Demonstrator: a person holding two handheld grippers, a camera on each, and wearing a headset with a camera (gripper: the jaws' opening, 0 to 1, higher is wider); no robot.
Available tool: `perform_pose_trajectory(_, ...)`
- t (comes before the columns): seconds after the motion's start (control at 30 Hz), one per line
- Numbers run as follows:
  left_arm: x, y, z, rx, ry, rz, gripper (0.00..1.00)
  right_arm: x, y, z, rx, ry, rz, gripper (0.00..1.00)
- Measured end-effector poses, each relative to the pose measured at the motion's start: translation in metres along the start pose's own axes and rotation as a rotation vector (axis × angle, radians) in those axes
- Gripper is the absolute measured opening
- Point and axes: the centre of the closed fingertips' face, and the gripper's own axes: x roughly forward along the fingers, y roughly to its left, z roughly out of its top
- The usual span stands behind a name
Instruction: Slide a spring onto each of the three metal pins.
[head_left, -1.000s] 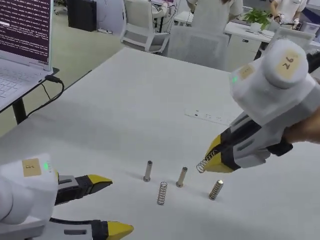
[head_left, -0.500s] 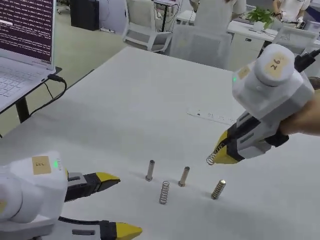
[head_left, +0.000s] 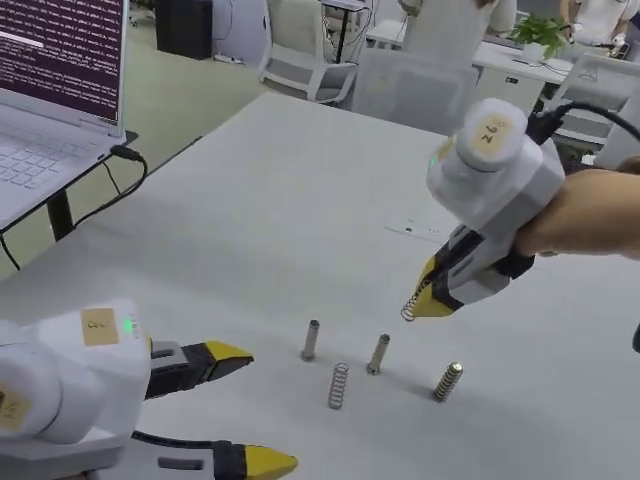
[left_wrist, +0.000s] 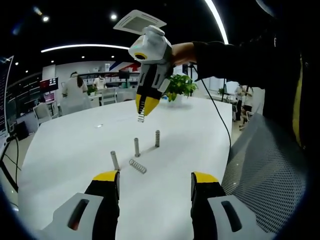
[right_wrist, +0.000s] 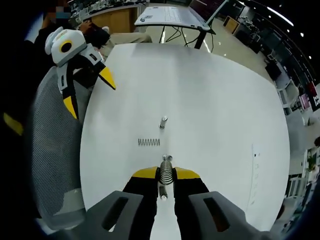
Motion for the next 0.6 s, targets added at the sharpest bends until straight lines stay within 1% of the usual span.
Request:
perform_pose_trajectory(0.13,-0.002,0.0,-0.001,-0.002,0.001,0.004,0.53,0.01,-0.001,0.002,-0.005,0.016,0.019,0.09)
perform_pose_trajectory(0.3,-0.004,0.001,-0.002,-0.006,0.002,0.01,0.52,0.022,-0.003,-0.003,-0.016,0.053,0.025,0.09)
perform_pose_trajectory(0.43,-0.004,0.0,-0.002,-0.007,0.004,0.008,0.52,0.028,-0.006,-0.006,0.004,0.055,0.034,0.09)
perform_pose_trajectory(0.47,-0.004,0.0,-0.002,-0.008,0.004,0.006,0.52,0.031,-0.01,-0.008,0.008,0.056,0.036,0.09)
perform_pose_trajectory(0.6,-0.005,0.0,-0.003,-0.009,0.006,0.006,0.51,0.035,-0.013,-0.011,0.019,0.058,0.04,0.09)
